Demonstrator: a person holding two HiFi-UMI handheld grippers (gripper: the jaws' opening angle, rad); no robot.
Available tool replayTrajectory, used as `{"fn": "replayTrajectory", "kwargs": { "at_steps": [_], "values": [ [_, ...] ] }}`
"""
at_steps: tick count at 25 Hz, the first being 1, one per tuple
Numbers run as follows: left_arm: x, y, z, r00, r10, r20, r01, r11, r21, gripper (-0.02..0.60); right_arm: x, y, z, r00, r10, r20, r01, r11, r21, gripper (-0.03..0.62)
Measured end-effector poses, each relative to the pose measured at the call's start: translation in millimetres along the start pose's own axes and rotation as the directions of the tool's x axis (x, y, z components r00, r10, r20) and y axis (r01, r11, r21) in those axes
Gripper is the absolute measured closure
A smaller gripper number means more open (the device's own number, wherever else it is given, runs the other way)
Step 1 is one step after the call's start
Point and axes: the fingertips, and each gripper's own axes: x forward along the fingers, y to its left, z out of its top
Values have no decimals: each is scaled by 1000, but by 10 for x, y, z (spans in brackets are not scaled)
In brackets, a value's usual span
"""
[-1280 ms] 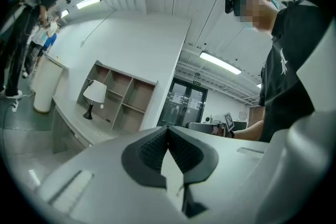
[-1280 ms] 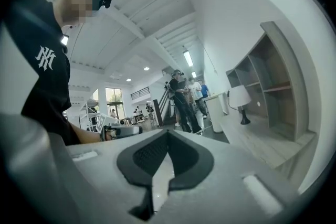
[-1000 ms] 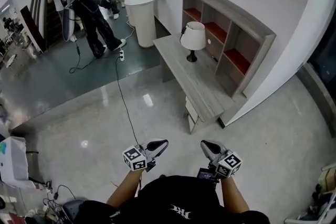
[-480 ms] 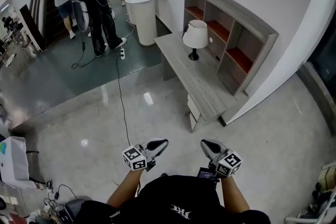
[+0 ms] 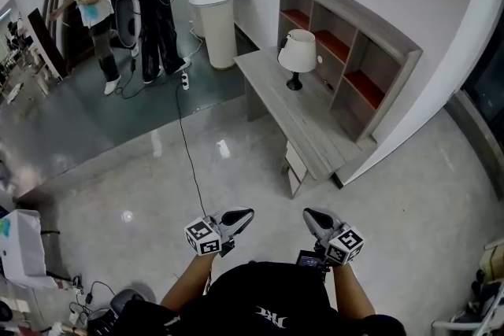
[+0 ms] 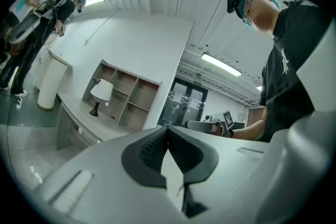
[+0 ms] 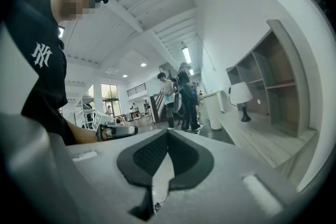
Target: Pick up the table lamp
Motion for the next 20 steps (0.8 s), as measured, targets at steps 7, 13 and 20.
{"fn": "replayTrajectory", "kwargs": {
  "at_steps": [7,13,20],
  "values": [
    [-254,162,-51,1000,-28,-10,28,1000,-7,580,196,133,-88,999,-48,-1,48,998,-30,591],
    [-230,238,-132,999,-53,-3,53,997,-54,580,125,162,-116,996,-88,-9,88,996,-2,591],
    [4,542,-19,999,-49,11,50,997,-51,580,280,-221,-93,993,-102,-52,100,994,-36,591]
  ]
}}
